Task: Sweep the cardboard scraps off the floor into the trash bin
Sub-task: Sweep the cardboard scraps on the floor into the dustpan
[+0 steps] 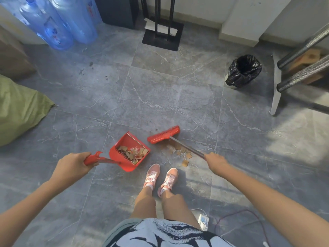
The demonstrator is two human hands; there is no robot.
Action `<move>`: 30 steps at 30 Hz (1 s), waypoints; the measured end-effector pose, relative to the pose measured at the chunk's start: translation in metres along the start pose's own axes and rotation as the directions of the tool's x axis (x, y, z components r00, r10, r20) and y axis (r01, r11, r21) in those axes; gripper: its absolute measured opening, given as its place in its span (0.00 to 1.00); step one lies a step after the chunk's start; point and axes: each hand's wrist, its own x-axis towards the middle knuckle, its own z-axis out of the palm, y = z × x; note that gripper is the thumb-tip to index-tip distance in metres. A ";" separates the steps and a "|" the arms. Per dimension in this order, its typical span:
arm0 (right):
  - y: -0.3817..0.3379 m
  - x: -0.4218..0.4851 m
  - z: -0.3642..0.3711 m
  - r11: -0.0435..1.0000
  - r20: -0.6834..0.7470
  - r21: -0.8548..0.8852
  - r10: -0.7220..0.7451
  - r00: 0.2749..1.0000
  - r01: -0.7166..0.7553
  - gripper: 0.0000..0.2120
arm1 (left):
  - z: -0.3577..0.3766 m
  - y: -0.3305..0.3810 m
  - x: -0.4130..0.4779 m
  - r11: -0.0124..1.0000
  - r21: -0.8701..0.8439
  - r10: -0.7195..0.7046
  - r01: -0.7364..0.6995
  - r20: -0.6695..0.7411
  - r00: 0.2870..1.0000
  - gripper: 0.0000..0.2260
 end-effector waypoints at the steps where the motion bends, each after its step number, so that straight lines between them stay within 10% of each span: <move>1: 0.008 -0.003 0.001 0.999 0.000 -0.032 -0.003 1.000 0.003 0.20 | 0.000 0.002 -0.002 1.000 -0.014 -0.020 0.020 -0.007 1.000 0.18; 10: 0.107 -0.042 0.040 0.993 -0.016 -0.115 0.002 1.000 -0.004 0.24 | 0.010 0.056 -0.029 0.999 0.029 -0.033 0.033 -0.016 0.999 0.15; 19: 0.197 -0.086 0.072 0.942 0.087 0.333 -0.003 0.996 -0.026 0.11 | 0.033 0.133 -0.035 0.986 0.154 0.064 -0.065 0.008 0.998 0.17; 30: 0.199 -0.102 0.094 0.190 0.337 0.912 0.158 0.928 -0.364 0.19 | 0.043 0.176 -0.003 0.925 0.273 0.214 -0.266 0.204 0.955 0.13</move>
